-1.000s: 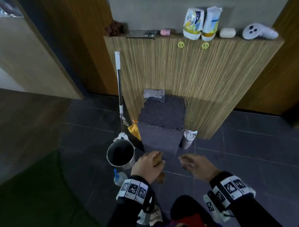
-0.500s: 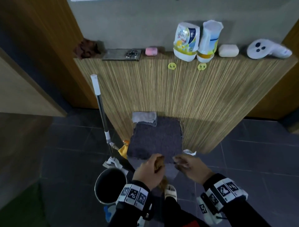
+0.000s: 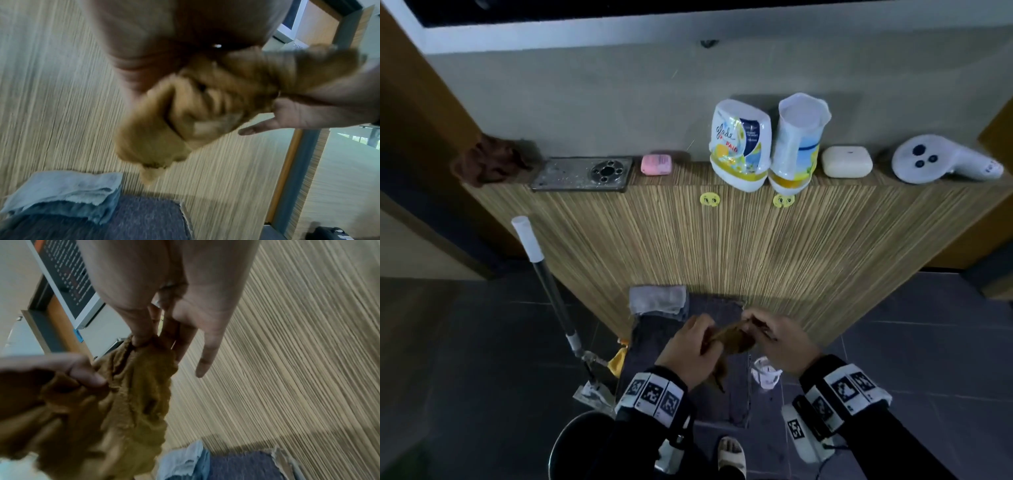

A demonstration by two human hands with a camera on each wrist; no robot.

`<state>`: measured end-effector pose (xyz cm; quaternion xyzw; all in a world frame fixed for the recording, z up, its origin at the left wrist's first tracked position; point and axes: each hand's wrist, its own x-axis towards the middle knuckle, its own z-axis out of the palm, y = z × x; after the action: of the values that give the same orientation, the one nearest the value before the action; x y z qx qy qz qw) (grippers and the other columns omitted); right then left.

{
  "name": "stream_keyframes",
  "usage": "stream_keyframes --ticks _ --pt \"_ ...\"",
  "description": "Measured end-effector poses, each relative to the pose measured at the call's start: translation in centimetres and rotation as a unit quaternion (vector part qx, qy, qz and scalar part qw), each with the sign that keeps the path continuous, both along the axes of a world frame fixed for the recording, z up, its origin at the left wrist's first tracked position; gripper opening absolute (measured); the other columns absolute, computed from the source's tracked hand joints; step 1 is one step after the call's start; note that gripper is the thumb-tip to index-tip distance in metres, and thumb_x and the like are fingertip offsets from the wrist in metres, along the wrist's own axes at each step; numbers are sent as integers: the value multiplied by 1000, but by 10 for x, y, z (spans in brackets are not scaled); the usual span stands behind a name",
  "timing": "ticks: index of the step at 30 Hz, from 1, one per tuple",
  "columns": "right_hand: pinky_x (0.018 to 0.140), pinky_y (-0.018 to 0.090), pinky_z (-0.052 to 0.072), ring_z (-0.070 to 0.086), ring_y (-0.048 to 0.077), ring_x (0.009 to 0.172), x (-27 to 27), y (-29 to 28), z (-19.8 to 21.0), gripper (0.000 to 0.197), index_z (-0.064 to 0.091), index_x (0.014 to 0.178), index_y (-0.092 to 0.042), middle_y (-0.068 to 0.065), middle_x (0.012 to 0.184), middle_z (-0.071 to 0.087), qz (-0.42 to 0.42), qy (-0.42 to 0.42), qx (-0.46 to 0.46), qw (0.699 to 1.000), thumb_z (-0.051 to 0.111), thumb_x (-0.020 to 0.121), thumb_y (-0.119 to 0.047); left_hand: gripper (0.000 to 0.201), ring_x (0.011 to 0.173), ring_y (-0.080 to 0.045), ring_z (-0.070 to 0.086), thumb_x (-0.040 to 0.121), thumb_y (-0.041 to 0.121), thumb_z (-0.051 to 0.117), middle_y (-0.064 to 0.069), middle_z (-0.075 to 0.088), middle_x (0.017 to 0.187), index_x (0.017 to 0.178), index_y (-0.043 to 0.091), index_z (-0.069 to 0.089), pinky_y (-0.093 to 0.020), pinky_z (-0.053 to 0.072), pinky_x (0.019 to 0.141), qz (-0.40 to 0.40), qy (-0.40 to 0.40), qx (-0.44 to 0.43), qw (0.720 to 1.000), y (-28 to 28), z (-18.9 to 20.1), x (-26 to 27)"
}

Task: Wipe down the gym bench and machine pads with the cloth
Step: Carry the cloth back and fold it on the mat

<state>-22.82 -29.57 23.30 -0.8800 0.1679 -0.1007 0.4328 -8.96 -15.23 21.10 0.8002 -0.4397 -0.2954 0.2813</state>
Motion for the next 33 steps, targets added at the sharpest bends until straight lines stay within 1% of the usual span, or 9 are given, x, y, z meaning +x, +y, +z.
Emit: stream_keyframes --ticks 4,10,13,17,19,21,25,29,33 --pt "56 15 37 49 -2 60 12 -15 16 11 56 86 -15 -17 67 52 -12 -32 0 999 51 96 -14 20 92 -20 59 86 13 59 -3 59 104 105 10 62 -26 46 79 -15 -56 -100 993 -14 6 27" --pt "59 7 34 50 -6 63 27 -32 32 10 60 84 -9 -18 65 49 -27 -50 -34 998 55 93 -9 17 84 -23 61 93 10 53 -5 63 97 105 8 65 -37 50 74 -17 -128 -157 979 -27 19 55" --pt "60 7 35 52 -5 67 31 -35 39 10 61 83 -11 -17 67 51 -36 -60 -46 996 58 92 -12 19 83 -18 57 94 21 48 0 57 95 103 8 59 -38 48 75 -36 -107 -149 982 -30 29 60" --pt "60 8 35 48 -2 66 34 -35 43 18 58 88 -21 -14 74 51 -38 28 -71 996 67 83 -36 23 81 -3 50 86 30 59 8 51 96 102 13 56 -6 37 70 -72 -114 -148 980 -27 37 70" --pt "65 10 34 49 3 77 35 -35 40 32 61 100 -16 -11 86 50 -30 86 -98 991 75 77 -33 20 82 -6 50 88 21 59 7 50 99 106 13 53 -11 39 68 -88 -106 -150 979 -23 41 79" --pt "72 18 34 48 10 84 35 -35 38 29 64 105 -10 -4 94 47 -35 128 -124 983 72 79 -21 17 84 -11 52 89 14 55 5 51 99 106 11 54 -24 43 71 -103 -113 -159 975 -18 44 91" --pt "73 19 34 49 13 80 31 -29 33 14 69 95 -3 3 91 51 -86 78 -125 985 68 83 -11 13 86 -12 57 91 12 57 9 57 98 104 14 60 -33 49 75 -89 -144 -160 973 -5 43 108" --pt "72 20 37 53 11 75 34 -19 24 7 66 92 -8 -2 85 57 -136 31 -124 982 64 87 -11 14 81 -2 61 89 6 61 12 65 90 98 12 70 -20 51 76 -54 -141 -194 969 5 41 120" --pt "66 13 39 56 9 68 35 -13 15 8 65 94 -10 -7 76 60 -168 9 -119 978 63 88 -14 16 81 4 58 87 -4 61 6 67 90 97 3 71 1 40 73 -10 -149 -216 965 15 37 126"
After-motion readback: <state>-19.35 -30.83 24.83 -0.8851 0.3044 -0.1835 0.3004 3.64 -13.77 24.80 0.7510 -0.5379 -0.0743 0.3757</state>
